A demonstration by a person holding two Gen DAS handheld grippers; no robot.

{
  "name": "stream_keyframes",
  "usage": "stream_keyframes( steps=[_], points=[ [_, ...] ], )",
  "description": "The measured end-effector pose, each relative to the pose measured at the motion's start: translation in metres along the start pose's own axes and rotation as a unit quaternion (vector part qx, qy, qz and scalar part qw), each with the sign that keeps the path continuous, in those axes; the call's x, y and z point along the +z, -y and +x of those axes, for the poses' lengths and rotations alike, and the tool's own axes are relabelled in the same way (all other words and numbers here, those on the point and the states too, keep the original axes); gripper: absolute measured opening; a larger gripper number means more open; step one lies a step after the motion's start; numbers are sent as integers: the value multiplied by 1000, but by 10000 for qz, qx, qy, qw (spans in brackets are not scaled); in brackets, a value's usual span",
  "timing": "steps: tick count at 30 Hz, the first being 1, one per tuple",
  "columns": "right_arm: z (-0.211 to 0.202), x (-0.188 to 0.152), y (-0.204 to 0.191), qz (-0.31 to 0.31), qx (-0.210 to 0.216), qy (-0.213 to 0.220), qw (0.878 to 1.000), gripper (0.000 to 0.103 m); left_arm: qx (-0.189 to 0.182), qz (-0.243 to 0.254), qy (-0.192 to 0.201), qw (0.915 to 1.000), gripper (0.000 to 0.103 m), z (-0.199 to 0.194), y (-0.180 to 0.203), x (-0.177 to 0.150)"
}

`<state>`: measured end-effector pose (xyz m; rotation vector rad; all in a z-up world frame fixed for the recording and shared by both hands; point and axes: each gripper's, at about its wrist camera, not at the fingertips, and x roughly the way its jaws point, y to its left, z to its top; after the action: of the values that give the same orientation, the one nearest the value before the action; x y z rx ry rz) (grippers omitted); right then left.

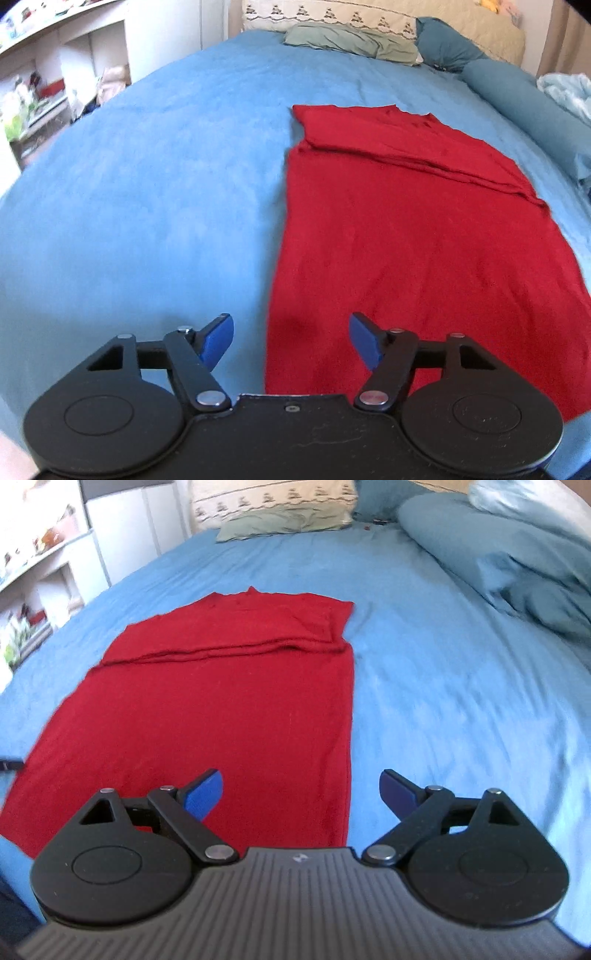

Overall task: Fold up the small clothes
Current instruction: 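Grasp the sweater hem with the left tool while the right tool grasps it too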

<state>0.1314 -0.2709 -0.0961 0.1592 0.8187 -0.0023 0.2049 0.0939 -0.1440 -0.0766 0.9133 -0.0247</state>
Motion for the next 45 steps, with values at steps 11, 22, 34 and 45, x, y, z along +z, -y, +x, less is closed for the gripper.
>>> stream_keyframes(
  steps=[11, 22, 34, 45],
  points=[
    [-17, -79, 0, 523, -240, -498, 9971, 86, 95, -466, 86, 9988, 53, -23, -8, -48],
    [-13, -99, -14, 370, -366, -455, 9976, 81, -67, -401, 128, 9991, 49, -22, -6, -62],
    [-11, -99, -18, 360, -315, -257, 9985, 36, -180, -228, 181, 9994, 8, -25, 3, -67],
    [-51, -37, 6, 946, 198, 494, 9941, 22, -589, -597, 904, 9924, 5, -75, -5, -13]
  ],
)
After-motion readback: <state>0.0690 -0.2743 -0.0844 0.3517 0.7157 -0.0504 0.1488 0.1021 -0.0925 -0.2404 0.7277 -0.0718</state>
